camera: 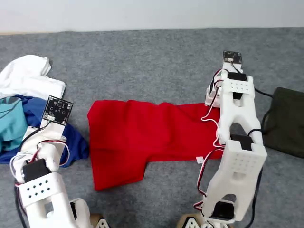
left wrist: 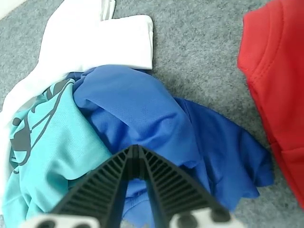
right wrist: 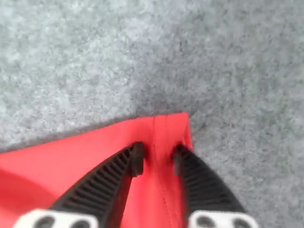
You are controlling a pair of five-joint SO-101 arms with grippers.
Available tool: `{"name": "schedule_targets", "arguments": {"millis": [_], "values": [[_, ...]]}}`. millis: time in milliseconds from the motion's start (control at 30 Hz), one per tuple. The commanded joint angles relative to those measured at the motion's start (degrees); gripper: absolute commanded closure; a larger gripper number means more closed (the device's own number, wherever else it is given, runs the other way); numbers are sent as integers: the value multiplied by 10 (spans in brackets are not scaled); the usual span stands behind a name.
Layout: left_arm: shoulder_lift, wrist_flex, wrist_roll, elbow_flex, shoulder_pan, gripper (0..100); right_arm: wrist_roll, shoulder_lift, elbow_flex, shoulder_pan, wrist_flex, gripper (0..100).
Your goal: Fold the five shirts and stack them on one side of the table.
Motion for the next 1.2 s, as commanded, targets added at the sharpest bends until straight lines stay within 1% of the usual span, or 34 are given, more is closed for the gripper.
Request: {"name": "schedule_targets", "arguments": {"millis": [0, 200, 400, 500, 567, 700, 733, 867, 933, 1000, 1067, 1167], "values": [[-7, -9, 2, -4, -3, 996, 4, -21, -37, 8, 15, 763], [-7, -8, 2, -4, -3, 996, 5, -81, -37, 8, 48, 760], [-8, -7, 5, -21, -3, 996, 6, -129, -37, 6, 127, 761], [-5, 21, 5, -56, 1, 996, 12, -139, -37, 7, 160, 761], [-3, 45, 6, -80, 4, 996, 34, -142, -37, 4, 187, 761], [-3, 97, 7, -114, 42, 996, 63, -142, -37, -7, 236, 776], [-3, 106, 11, -122, 55, 996, 69, -142, -37, -8, 244, 797], [-1, 142, 71, -157, 120, 996, 80, -146, -37, -14, 255, 928], [11, 163, 94, -175, 159, 996, 80, -160, -37, -15, 255, 964], [43, 185, 122, -202, 192, 996, 85, -181, -37, -25, 249, 969], [91, 203, 147, -238, 219, 996, 112, -202, -37, -42, 245, 971], [184, 243, 164, -312, 256, 997, 135, -211, -37, -68, 231, 989]]}}
